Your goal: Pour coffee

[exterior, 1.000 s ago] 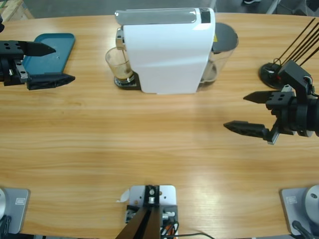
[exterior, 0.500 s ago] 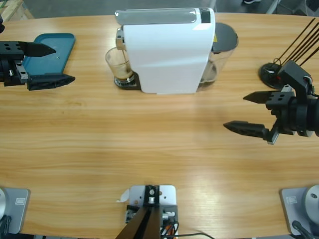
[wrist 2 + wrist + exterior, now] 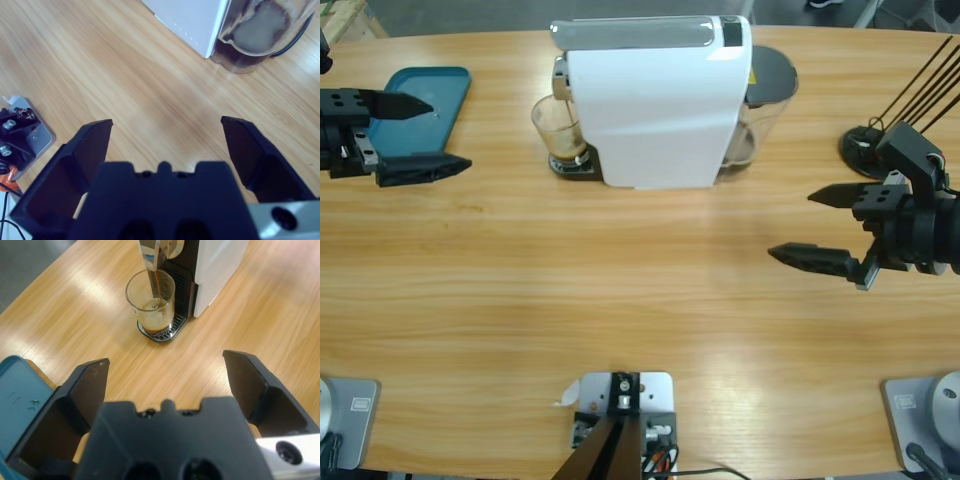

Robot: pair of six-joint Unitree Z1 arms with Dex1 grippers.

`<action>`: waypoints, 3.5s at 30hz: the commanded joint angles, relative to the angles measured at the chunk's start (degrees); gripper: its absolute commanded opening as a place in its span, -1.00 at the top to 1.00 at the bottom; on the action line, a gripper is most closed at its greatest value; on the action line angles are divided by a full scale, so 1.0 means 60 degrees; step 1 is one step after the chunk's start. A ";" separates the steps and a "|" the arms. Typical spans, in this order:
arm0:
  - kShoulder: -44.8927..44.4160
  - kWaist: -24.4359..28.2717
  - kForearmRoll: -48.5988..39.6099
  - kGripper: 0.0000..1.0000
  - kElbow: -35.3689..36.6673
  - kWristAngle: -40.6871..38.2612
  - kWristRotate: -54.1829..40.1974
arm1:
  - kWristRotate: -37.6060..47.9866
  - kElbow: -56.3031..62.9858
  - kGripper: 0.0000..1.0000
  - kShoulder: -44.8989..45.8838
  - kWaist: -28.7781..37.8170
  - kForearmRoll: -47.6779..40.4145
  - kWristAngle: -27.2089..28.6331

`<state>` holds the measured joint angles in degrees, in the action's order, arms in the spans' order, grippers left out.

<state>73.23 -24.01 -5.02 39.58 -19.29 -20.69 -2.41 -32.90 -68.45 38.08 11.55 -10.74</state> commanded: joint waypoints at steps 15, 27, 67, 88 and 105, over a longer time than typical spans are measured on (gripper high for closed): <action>0.0738 -0.0056 0.0222 -0.99 -0.0291 0.0156 -0.0450 | 0.0050 0.0254 -1.00 -0.0311 0.0114 -0.0138 0.0038; 0.2672 0.0252 0.0313 -0.98 0.0793 -0.0673 -0.1540 | 0.0050 0.0240 -1.00 -0.0366 0.0114 -0.0138 -0.0115; 0.5329 0.0691 0.2814 -0.98 0.1332 -0.2329 -0.2243 | 0.0035 0.0152 -1.00 -0.0765 0.0114 -0.0138 -0.0217; 0.6003 0.0677 0.3503 -0.98 0.1578 -0.3117 -0.2173 | 0.0035 0.0137 -1.00 -0.0797 0.0114 -0.0138 -0.0232; 0.6296 0.0677 0.4060 -0.98 0.1592 -0.3313 -0.2150 | 0.0035 0.0137 -1.00 -0.0794 0.0114 -0.0138 -0.0246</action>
<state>107.38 -20.20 17.32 49.04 -38.12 -33.81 -2.41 -32.91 -71.59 38.08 11.48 -11.09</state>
